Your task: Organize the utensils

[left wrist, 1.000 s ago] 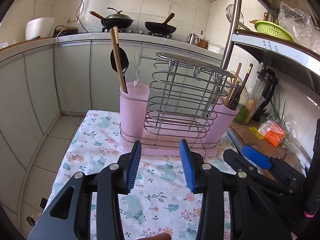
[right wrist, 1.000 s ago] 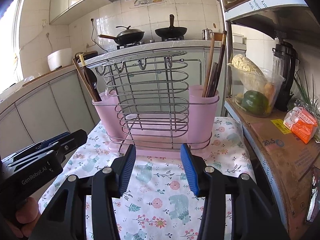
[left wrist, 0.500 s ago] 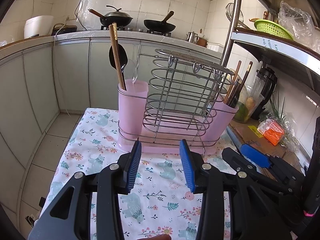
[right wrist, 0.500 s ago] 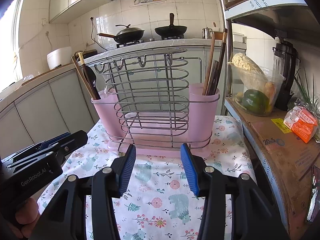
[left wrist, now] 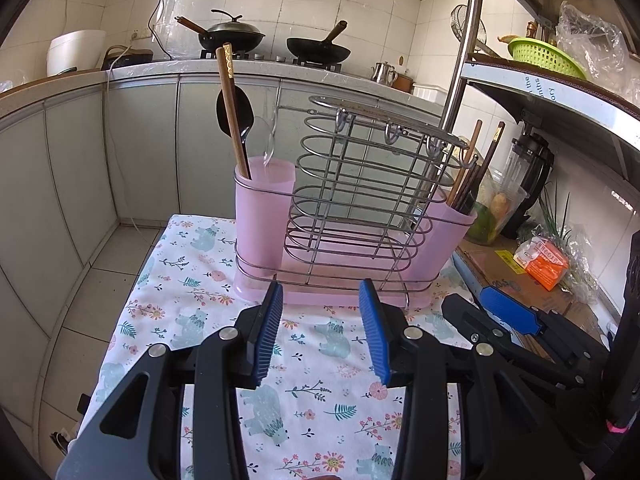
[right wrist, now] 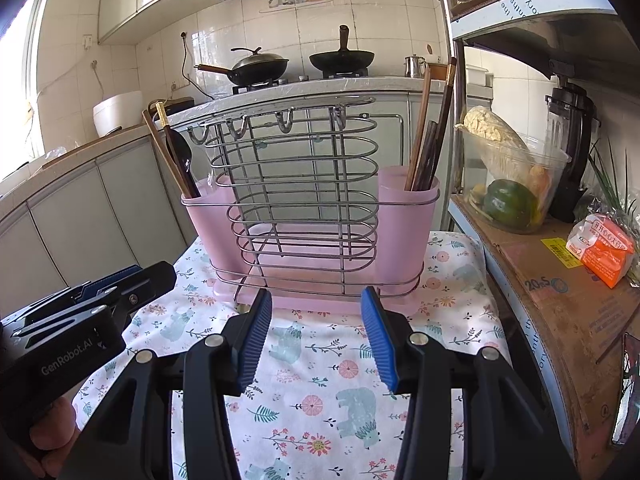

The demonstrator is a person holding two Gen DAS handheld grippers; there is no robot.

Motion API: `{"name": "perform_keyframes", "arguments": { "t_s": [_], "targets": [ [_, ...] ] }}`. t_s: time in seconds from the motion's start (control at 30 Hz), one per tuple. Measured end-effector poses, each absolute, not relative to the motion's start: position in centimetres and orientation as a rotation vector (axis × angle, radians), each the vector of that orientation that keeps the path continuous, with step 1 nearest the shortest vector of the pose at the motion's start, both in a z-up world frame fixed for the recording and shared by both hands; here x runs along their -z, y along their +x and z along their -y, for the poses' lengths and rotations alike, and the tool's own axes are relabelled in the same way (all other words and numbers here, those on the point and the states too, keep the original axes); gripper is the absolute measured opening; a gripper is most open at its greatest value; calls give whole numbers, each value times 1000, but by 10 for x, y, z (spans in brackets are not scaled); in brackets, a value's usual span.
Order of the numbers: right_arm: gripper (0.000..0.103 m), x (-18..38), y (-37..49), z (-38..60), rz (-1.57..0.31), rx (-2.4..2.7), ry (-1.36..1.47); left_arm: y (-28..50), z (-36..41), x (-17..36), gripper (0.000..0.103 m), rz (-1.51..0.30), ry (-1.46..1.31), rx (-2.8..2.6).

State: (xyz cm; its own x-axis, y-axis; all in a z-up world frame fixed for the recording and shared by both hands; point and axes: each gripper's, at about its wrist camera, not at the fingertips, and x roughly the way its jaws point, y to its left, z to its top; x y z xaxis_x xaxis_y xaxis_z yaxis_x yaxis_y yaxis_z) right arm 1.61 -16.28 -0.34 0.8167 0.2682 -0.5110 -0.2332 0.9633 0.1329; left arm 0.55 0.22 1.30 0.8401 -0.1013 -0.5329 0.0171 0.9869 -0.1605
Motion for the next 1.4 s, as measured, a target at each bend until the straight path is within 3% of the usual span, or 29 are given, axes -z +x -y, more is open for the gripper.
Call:
{"name": "perform_keyframes", "arguments": {
  "t_s": [1.4],
  "targets": [
    [46,22,32,163,-616,-253,60,21,-8,5,40,-640,-157,66]
  ]
}}
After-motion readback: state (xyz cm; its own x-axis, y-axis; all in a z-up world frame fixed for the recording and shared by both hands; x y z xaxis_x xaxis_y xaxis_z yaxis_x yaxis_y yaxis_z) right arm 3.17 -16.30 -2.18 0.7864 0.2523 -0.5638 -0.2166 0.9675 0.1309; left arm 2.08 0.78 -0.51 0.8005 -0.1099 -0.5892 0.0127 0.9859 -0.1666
